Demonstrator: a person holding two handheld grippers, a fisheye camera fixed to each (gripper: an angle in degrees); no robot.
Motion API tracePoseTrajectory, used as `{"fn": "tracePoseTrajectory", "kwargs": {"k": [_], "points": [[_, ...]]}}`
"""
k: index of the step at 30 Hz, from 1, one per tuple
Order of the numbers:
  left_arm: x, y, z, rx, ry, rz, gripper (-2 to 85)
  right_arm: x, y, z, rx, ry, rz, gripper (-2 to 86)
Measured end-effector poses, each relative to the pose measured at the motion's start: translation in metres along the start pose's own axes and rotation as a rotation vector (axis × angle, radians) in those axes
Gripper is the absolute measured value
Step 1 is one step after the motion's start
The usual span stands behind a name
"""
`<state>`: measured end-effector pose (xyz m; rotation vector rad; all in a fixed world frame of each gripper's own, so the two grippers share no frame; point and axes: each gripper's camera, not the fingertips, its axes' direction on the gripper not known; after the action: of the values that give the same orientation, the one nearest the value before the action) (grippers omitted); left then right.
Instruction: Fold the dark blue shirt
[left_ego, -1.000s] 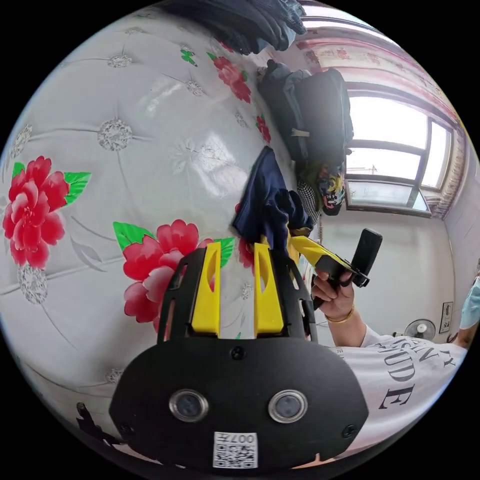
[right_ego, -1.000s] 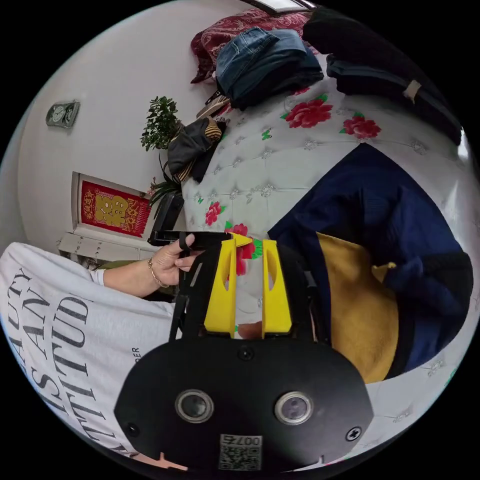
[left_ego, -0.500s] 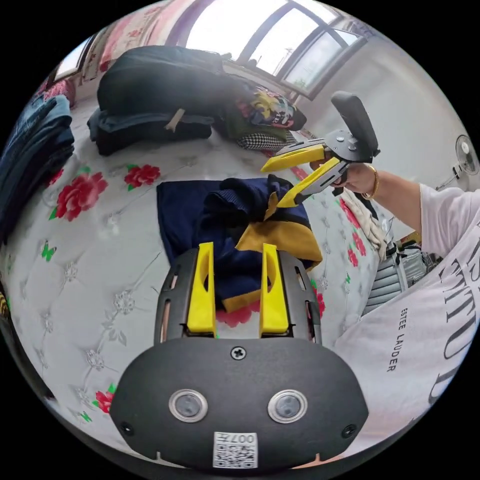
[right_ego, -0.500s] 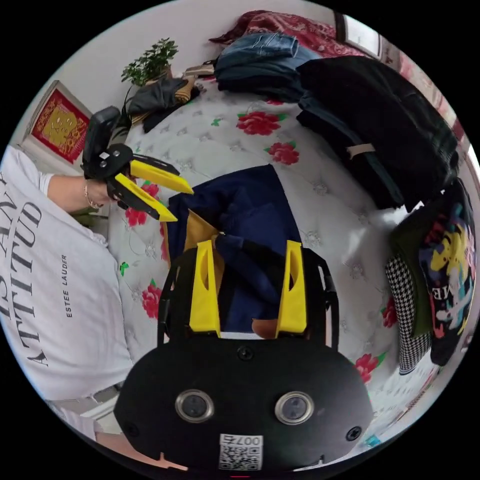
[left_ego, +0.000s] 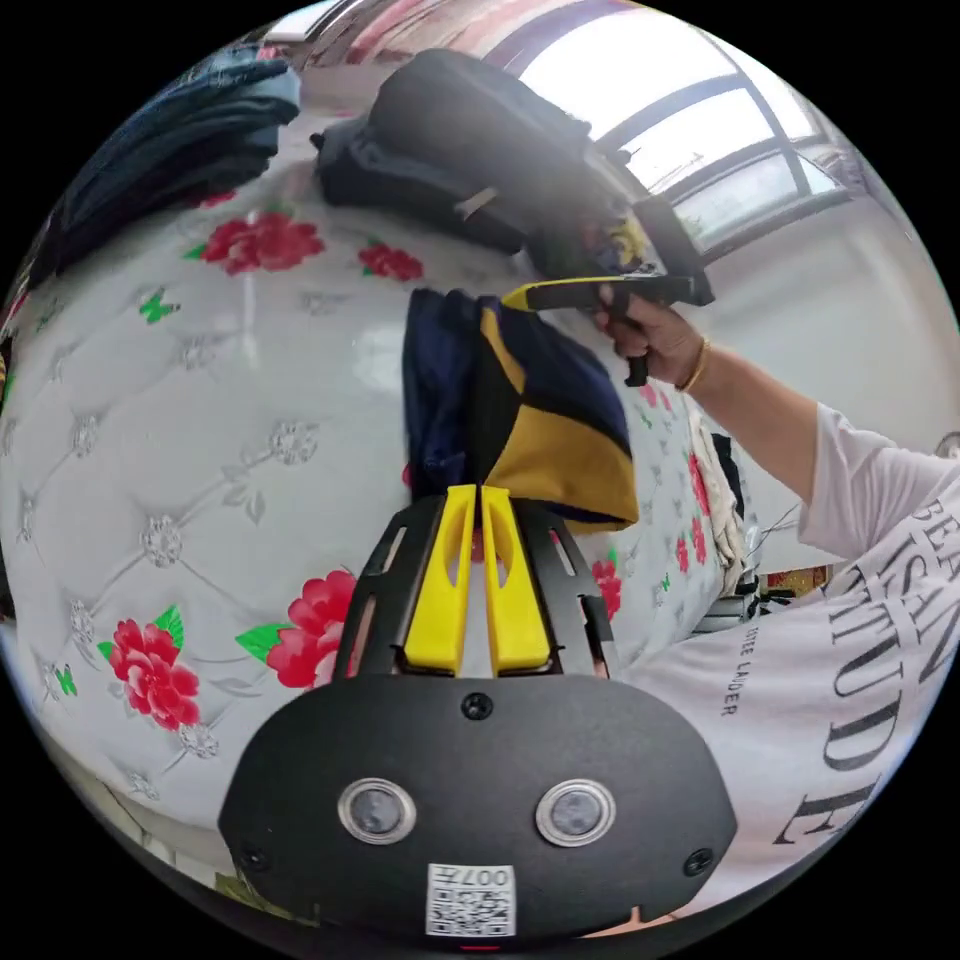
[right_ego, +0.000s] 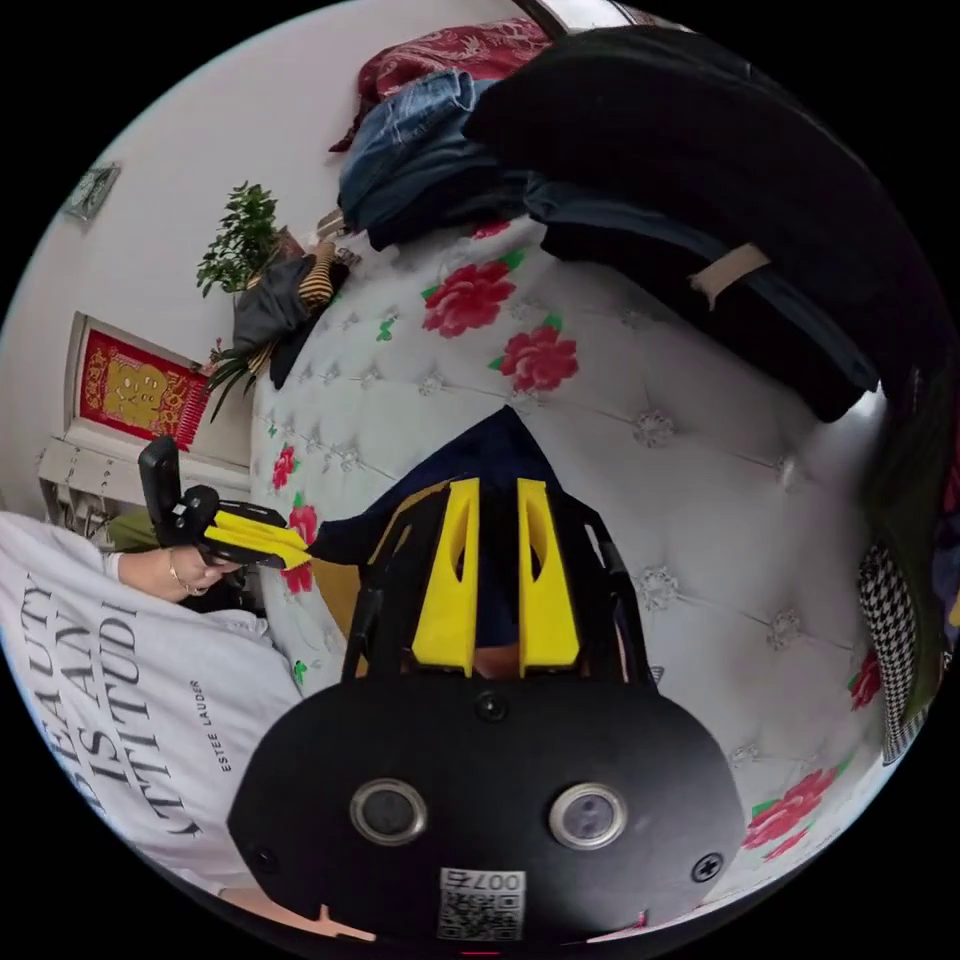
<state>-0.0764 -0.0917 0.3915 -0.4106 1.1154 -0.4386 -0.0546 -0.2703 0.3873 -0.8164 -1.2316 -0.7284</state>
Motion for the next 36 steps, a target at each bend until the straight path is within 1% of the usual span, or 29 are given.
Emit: {"fn": "tracePoseTrajectory", "kwargs": {"k": [1,2,3,4,5,6,8,9,11,12,14,16,17,19,21,22,23,24,27,29,30,32,33,35,36], "points": [[-0.025,0.002,0.02,-0.048,0.018,-0.083,1.3,0.006,-0.004,0.014,-0.055,0.003,0.038,6.8],[-0.049,0.007,0.025,-0.021,0.136,-0.163,2.7,0.011,-0.003,0.008,-0.021,-0.033,0.071,7.6],[-0.06,0.01,0.023,0.001,0.183,-0.215,3.5,0.014,0.0,-0.001,0.019,-0.052,0.09,7.9],[-0.076,0.017,0.018,0.044,0.253,-0.269,5.5,0.019,0.01,-0.027,0.123,-0.075,0.123,8.6],[-0.086,0.023,0.008,0.084,0.277,-0.28,7.7,0.024,0.029,-0.056,0.236,-0.088,0.157,9.2],[-0.09,0.026,0.003,0.096,0.277,-0.281,8.5,0.028,0.041,-0.071,0.287,-0.097,0.181,9.4],[-0.104,0.032,-0.014,0.109,0.257,-0.258,11.4,0.047,0.096,-0.11,0.409,-0.15,0.303,10.3],[-0.106,0.032,-0.017,0.108,0.25,-0.246,12.0,0.053,0.112,-0.115,0.422,-0.174,0.344,10.5],[-0.113,0.019,-0.013,0.063,0.229,-0.184,14.7,0.077,0.176,-0.112,0.436,-0.336,0.511,11.2],[-0.115,0.014,-0.009,0.044,0.236,-0.171,15.3,0.081,0.192,-0.106,0.437,-0.38,0.552,11.4],[-0.119,-0.009,0.007,-0.005,0.268,-0.106,16.3,0.083,0.244,-0.077,0.424,-0.534,0.682,11.6],[-0.119,-0.028,0.019,-0.034,0.292,-0.057,16.3,0.075,0.263,-0.052,0.38,-0.603,0.734,11.5],[-0.119,-0.039,0.029,-0.053,0.332,-0.029,16.1,0.067,0.265,-0.036,0.356,-0.655,0.74,11.3],[-0.123,-0.054,0.048,-0.092,0.418,-0.032,15.1,0.057,0.26,-0.019,0.385,-0.722,0.732,10.6],[-0.134,-0.065,0.078,-0.183,0.543,-0.106,11.3,0.052,0.253,-0.004,0.398,-0.77,0.75,9.5],[-0.14,-0.068,0.097,-0.254,0.609,-0.177,8.8,0.052,0.25,0.002,0.389,-0.806,0.785,8.5],[-0.139,-0.068,0.102,-0.236,0.661,-0.201,7.3,0.052,0.248,-0.002,0.403,-0.825,0.787,7.5],[-0.135,-0.069,0.1,-0.217,0.671,-0.187,7.1,0.051,0.246,-0.008,0.409,-0.823,0.774,7.1],[-0.101,-0.085,0.076,-0.161,0.615,-0.079,6.5,0.051,0.235,-0.059,0.428,-0.767,0.691,5.0],[-0.069,-0.119,0.061,-0.1,0.649,-0.003,6.4,0.061,0.222,-0.119,0.506,-0.725,0.62,4.0],[-0.06,-0.131,0.058,-0.083,0.666,0.015,6.4,0.064,0.218,-0.136,0.53,-0.714,0.6,3.8],[-0.01,-0.189,0.042,-0.016,0.694,0.131,6.3,0.069,0.194,-0.21,0.621,-0.648,0.498,3.2],[0.006,-0.204,0.036,0.005,0.696,0.176,6.3,0.068,0.188,-0.231,0.645,-0.618,0.462,3.2],[0.068,-0.258,0.004,0.114,0.725,0.336,6.3,0.052,0.167,-0.313,0.762,-0.473,0.312,3.1],[0.082,-0.27,-0.004,0.142,0.732,0.371,6.3,0.047,0.163,-0.331,0.791,-0.438,0.279,3.1]]}}
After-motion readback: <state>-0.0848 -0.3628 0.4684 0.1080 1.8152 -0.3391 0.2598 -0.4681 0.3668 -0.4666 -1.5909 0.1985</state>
